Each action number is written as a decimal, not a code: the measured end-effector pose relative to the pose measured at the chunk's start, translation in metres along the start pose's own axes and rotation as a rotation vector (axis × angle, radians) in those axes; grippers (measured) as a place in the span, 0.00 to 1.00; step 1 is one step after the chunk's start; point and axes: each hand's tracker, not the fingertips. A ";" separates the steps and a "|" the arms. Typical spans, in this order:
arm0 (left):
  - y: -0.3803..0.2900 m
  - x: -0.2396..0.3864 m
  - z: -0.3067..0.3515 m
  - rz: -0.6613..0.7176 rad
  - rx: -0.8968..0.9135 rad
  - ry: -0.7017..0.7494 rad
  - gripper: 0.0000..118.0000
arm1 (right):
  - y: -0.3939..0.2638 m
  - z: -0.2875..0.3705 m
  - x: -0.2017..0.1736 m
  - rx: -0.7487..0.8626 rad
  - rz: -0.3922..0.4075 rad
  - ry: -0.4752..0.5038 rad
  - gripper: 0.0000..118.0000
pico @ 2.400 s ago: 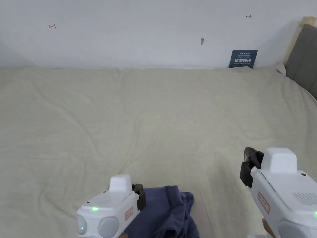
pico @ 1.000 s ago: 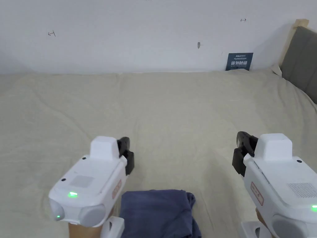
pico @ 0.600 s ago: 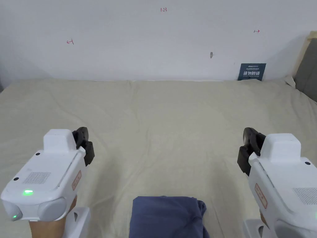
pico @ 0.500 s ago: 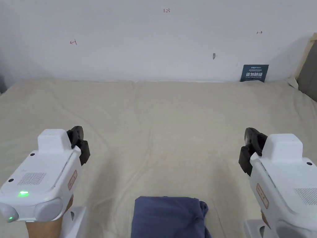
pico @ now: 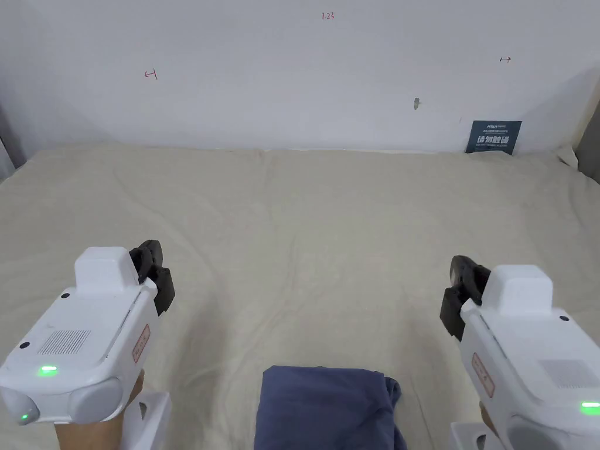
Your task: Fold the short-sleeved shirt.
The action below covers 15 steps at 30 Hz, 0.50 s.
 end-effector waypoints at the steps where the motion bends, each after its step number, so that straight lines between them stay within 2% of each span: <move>1: 0.000 -0.001 0.000 0.006 -0.002 -0.005 0.00 | -0.008 -0.005 -0.003 -0.015 -0.001 0.005 0.01; 4: -0.001 -0.004 0.001 0.009 -0.005 0.001 0.00 | -0.035 -0.021 -0.016 -0.068 0.010 0.034 0.01; 7: -0.003 -0.007 0.003 0.010 -0.010 0.005 0.00 | -0.071 -0.036 -0.029 -0.128 -0.023 0.088 0.01; 11: -0.008 -0.010 0.002 0.012 -0.031 0.003 0.00 | -0.121 -0.055 -0.051 -0.228 0.052 0.117 0.01; 15: -0.015 -0.013 0.001 0.031 -0.058 -0.012 0.00 | -0.164 -0.069 -0.066 -0.340 0.075 0.148 0.02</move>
